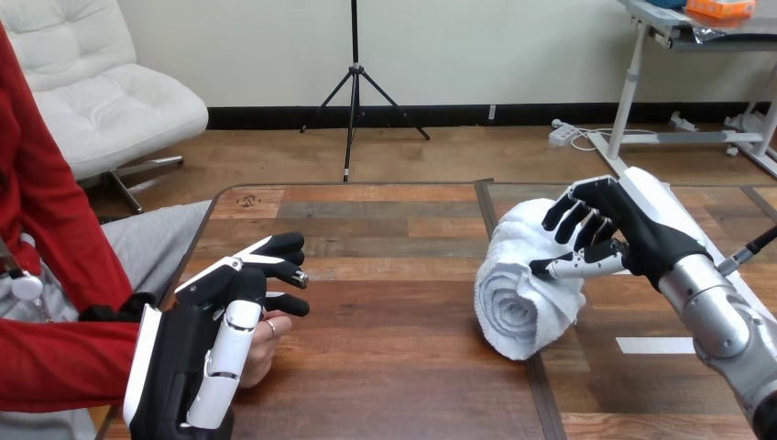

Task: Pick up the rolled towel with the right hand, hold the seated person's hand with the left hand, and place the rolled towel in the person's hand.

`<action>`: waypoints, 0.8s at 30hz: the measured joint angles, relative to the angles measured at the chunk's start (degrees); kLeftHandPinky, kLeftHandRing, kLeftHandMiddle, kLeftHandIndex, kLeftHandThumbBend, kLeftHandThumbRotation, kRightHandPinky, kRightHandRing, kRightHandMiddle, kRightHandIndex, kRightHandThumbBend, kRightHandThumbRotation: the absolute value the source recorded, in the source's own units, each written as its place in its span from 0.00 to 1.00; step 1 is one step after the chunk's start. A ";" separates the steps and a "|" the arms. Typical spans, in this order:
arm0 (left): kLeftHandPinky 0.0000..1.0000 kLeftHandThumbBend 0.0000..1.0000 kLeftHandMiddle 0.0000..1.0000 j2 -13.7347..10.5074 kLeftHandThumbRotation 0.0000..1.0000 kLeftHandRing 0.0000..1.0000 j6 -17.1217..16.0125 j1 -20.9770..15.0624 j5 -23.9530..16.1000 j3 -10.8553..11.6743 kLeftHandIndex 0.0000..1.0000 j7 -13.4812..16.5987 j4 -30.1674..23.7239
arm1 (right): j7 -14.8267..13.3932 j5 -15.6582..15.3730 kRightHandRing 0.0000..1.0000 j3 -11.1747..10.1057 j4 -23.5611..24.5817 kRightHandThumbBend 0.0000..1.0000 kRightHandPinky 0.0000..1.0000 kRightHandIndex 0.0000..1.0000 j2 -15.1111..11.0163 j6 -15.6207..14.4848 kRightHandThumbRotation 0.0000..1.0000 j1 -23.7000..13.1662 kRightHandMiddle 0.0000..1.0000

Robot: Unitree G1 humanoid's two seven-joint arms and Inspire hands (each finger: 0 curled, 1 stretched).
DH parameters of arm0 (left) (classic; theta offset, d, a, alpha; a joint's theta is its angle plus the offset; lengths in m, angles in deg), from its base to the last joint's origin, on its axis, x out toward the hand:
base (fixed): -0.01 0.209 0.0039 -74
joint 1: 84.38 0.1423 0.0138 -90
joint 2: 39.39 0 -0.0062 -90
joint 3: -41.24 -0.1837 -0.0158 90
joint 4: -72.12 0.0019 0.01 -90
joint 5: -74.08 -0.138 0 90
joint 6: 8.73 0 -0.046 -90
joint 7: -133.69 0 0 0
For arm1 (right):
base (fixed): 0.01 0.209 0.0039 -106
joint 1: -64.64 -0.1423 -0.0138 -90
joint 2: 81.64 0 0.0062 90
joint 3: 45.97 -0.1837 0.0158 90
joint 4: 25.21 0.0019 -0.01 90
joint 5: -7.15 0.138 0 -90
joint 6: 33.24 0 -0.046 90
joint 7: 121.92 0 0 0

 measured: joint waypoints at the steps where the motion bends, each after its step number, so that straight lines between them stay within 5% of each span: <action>1: 0.53 0.53 0.75 0.00 0.84 0.76 0.00 0.02 0.00 0.00 0.49 0.01 0.00 | 0.63 0.17 0.62 -0.04 0.10 0.80 0.57 0.71 -0.06 -0.02 0.14 0.00 0.65; 8: 0.54 0.54 0.75 0.00 0.84 0.76 0.00 0.23 -0.03 -0.01 0.49 -0.01 0.00 | 5.81 0.57 0.74 -0.03 1.94 0.77 0.69 0.79 -1.02 0.03 0.13 0.00 0.74; 24: 0.54 0.54 0.76 0.00 0.85 0.76 0.00 0.50 -0.27 0.01 0.49 0.19 0.00 | 18.21 0.73 0.87 0.00 5.99 0.79 0.75 0.88 -4.34 -0.84 0.14 -1.69 0.89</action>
